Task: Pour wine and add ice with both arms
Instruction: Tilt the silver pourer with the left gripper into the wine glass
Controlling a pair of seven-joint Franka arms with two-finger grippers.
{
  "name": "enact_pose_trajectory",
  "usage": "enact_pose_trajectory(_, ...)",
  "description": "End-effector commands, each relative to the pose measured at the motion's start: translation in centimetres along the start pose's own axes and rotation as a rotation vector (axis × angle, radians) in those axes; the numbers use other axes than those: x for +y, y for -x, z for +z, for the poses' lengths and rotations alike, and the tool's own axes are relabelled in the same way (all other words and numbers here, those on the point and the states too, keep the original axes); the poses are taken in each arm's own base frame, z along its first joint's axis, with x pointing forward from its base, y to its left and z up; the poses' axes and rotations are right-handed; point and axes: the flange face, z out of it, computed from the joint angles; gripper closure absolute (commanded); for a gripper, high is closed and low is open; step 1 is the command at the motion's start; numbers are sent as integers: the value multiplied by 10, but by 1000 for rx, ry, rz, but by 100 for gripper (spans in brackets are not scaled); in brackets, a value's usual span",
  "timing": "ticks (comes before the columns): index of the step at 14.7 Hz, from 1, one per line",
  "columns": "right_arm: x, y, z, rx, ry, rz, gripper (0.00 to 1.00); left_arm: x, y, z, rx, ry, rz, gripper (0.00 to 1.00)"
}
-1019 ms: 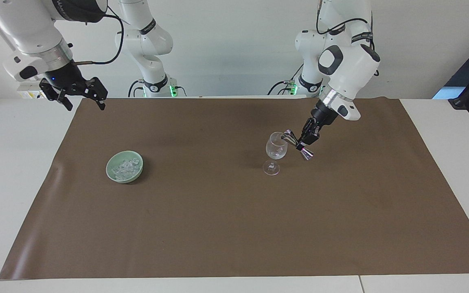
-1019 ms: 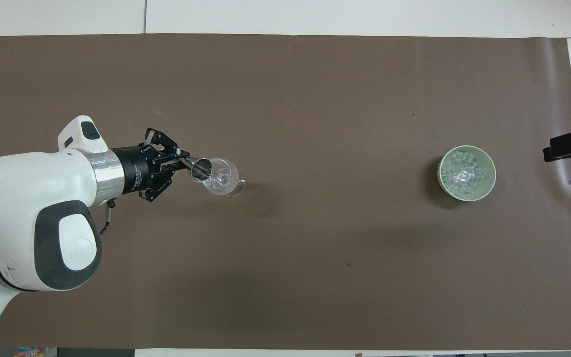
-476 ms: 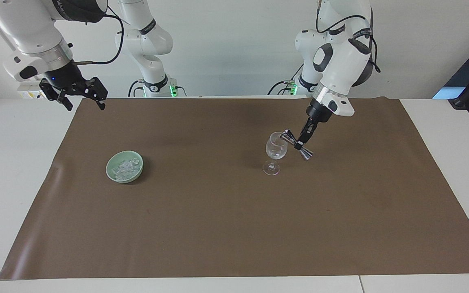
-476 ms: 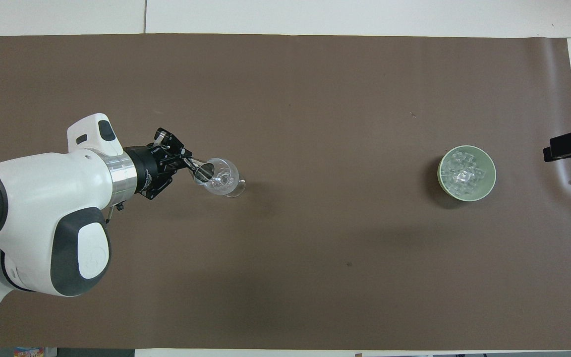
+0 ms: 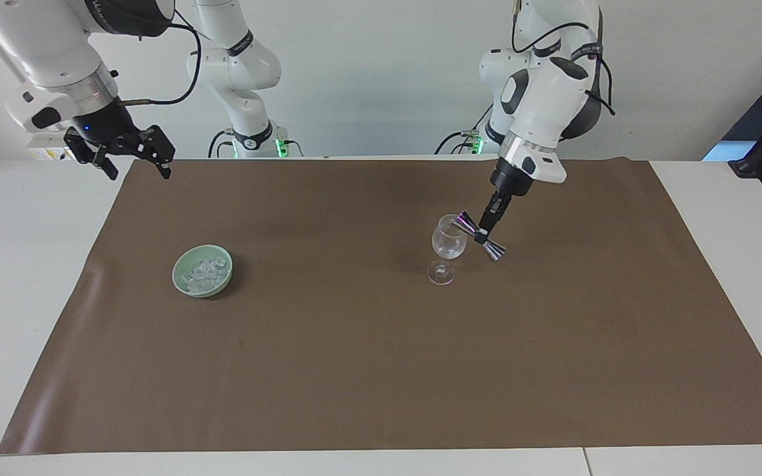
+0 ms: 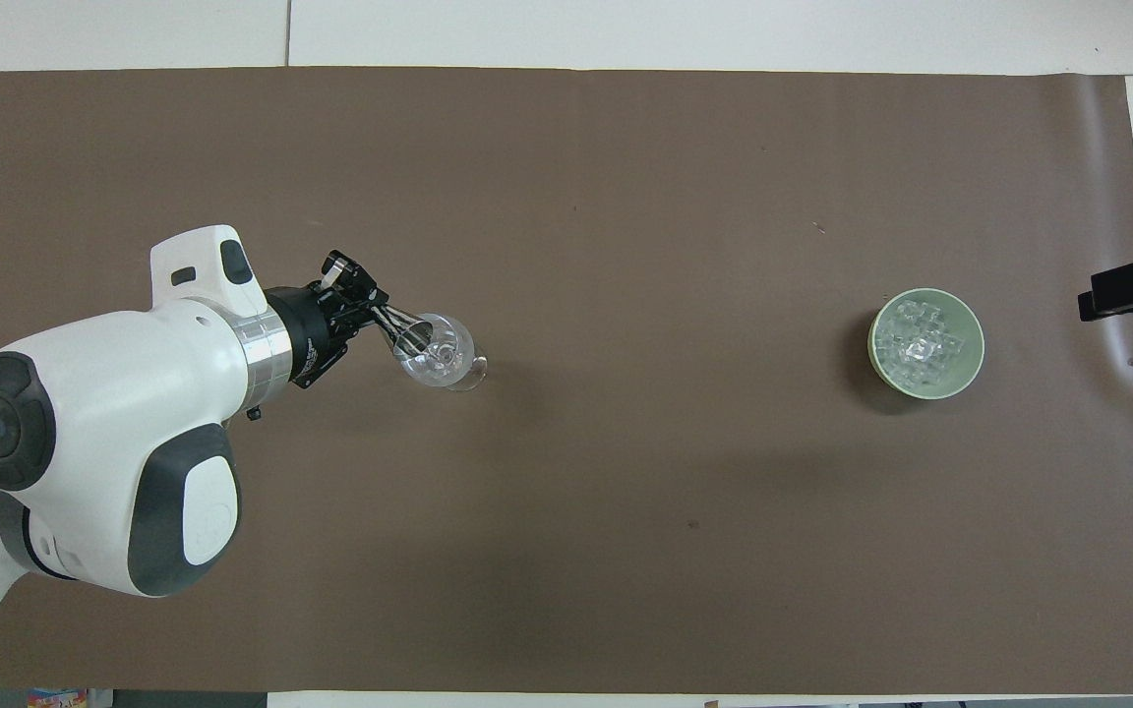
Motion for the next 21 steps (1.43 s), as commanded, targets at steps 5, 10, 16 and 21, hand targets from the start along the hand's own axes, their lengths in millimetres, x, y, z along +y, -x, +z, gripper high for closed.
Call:
enact_pose_trajectory(5,2,2,1,-4,-16,-5,0,13,12,-11,84,-2,120,100)
enact_pose_trajectory(10,2,2,1,-4,-16,-5,0,19,21,-14,149,-25,182,100)
enact_pose_trajectory(16,1,2,1,-4,-16,-6,0,22,38,-14,242,-44,207,100)
enact_pose_trajectory(21,2,2,1,-4,-16,-5,0,28,48,-18,281,-82,260,100)
